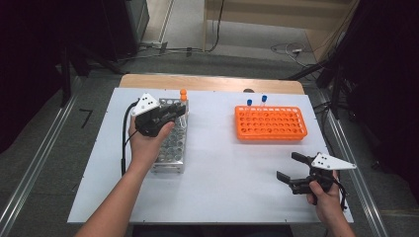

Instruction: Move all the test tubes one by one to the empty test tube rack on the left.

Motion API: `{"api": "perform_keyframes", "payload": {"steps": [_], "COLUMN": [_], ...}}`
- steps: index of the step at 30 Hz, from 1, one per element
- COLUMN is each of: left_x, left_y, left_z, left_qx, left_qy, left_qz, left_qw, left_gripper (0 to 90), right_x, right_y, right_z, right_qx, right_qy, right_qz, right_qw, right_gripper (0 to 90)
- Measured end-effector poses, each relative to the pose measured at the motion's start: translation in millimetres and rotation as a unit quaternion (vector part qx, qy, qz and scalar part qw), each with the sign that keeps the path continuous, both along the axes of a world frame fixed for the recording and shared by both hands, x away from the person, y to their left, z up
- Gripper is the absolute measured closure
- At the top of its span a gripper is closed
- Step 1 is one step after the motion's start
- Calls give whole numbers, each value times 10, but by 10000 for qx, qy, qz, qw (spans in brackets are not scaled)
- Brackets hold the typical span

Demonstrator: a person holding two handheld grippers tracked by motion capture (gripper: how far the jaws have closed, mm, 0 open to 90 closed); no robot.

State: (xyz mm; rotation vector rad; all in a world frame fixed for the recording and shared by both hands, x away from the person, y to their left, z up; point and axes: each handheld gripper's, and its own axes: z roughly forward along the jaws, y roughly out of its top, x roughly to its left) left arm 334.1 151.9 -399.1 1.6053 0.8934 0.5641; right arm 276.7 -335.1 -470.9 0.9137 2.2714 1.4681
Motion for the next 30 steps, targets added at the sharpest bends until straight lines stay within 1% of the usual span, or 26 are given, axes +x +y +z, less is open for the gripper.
{"api": "perform_keyframes", "payload": {"steps": [5,12,15,18,20,21,24,27,30], "left_x": [84,191,229,262,276,284,310,341,370], "left_y": [7,-41,-33,-7,21,34,49,59,61], "left_z": [11,-68,-96,-121,-127,-130,-144,-163,-181], "left_qx": [-16,35,0,26,-2,-51,-65,-111,-113], "left_qy": [-17,56,95,117,128,129,131,139,134], "left_qz": [169,290,351,453,530,556,682,763,831], "left_qw": [9999,9996,9993,9989,9985,9984,9976,9969,9964], "left_gripper": [762,762,762,762,762,762,762,762,762], "right_x": [-11,19,27,33,32,31,31,28,31], "right_y": [-48,-137,-154,-160,-157,-155,-154,-149,-144], "right_z": [-20,-51,-56,-54,-60,-64,-71,-66,-68], "right_qx": [-33,47,51,53,38,26,10,7,-5], "right_qy": [-36,18,8,-1,1,8,19,8,19], "right_qz": [-12,-122,-152,-171,-166,-169,-175,-178,-184], "right_qw": [10000,9999,9999,9998,9999,9999,9998,9998,9998], "right_gripper": [15,16,16,16,16,16,16,16,16]}}
